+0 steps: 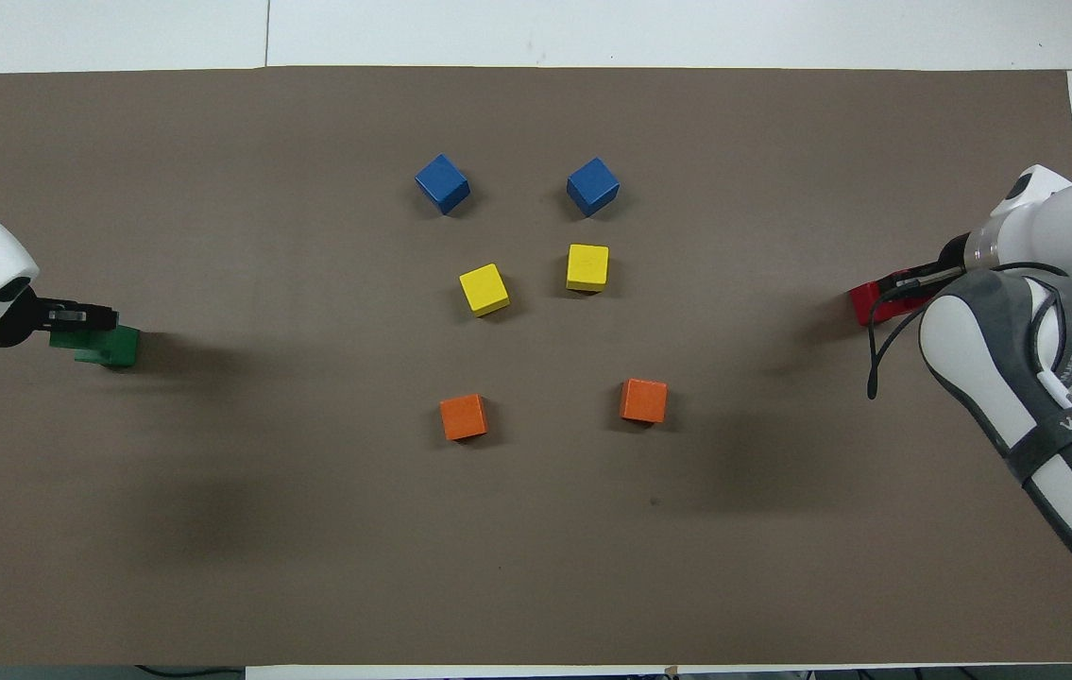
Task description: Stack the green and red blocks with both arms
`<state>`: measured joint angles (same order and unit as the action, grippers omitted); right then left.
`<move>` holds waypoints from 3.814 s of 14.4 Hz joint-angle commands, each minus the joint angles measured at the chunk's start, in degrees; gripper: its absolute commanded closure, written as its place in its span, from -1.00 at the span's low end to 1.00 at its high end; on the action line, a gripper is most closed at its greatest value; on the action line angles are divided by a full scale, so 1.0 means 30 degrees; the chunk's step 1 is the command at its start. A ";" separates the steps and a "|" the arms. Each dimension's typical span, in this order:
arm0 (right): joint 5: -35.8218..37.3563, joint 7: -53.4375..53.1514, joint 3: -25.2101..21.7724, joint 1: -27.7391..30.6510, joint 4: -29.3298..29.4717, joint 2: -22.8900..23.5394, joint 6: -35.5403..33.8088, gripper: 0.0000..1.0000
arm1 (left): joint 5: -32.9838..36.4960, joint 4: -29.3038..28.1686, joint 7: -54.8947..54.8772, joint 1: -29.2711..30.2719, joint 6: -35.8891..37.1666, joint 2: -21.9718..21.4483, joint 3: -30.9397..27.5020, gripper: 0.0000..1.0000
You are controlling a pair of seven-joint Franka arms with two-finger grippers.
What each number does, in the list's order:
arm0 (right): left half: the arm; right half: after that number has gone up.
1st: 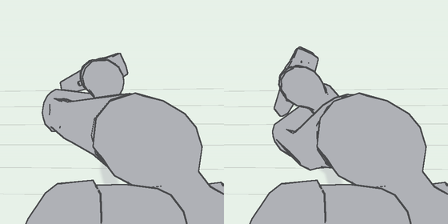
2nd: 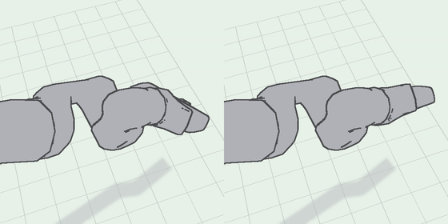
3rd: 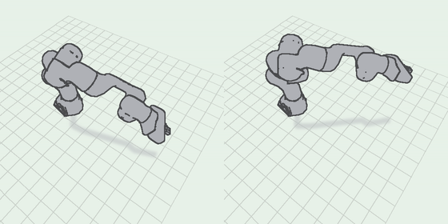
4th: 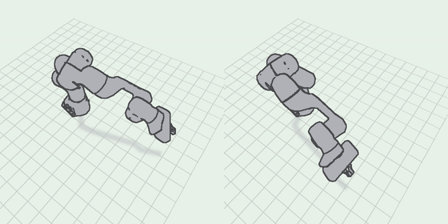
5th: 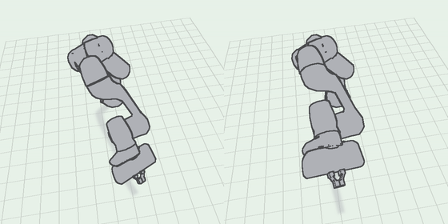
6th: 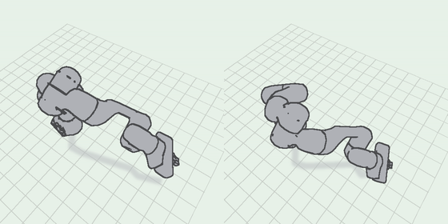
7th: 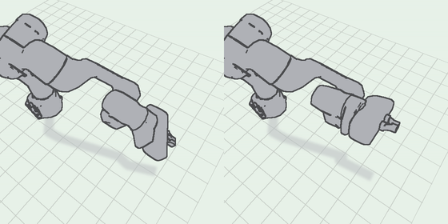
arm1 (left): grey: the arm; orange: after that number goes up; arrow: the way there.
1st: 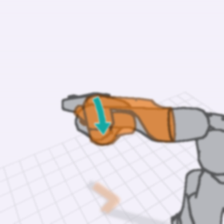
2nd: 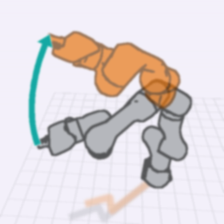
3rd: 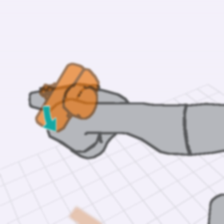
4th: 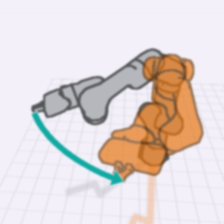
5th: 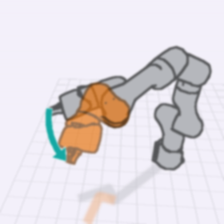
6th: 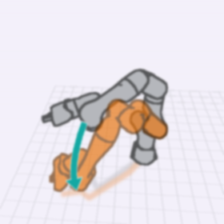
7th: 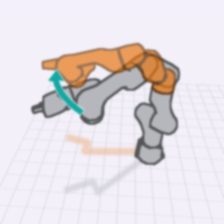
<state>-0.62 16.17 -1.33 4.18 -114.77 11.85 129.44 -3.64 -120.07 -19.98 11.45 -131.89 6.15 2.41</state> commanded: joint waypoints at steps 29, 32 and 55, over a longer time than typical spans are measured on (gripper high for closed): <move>-0.0263 -0.1256 0.0414 -0.0044 0.0750 -0.0609 -0.0688 -1.00 | 0.0714 -0.0966 -0.1193 0.0550 -0.1100 0.0031 -0.0187 -1.00; -0.0263 -0.2839 0.0678 -0.0482 0.1693 -0.1513 -0.3095 -1.00 | 0.0714 0.0586 -0.1163 0.0550 0.1153 0.0149 -0.0157 -1.00; 0.0001 -0.4483 0.0619 -0.0455 0.5267 -0.4477 -1.0892 -1.00 | 0.0773 1.0903 0.3787 -0.1267 1.7565 -0.2606 0.0077 -1.00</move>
<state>-0.77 3.71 0.09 2.14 -100.34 -2.22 98.26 -2.49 -88.55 -9.48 8.54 -81.53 -1.97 3.22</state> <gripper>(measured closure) 0.000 0.000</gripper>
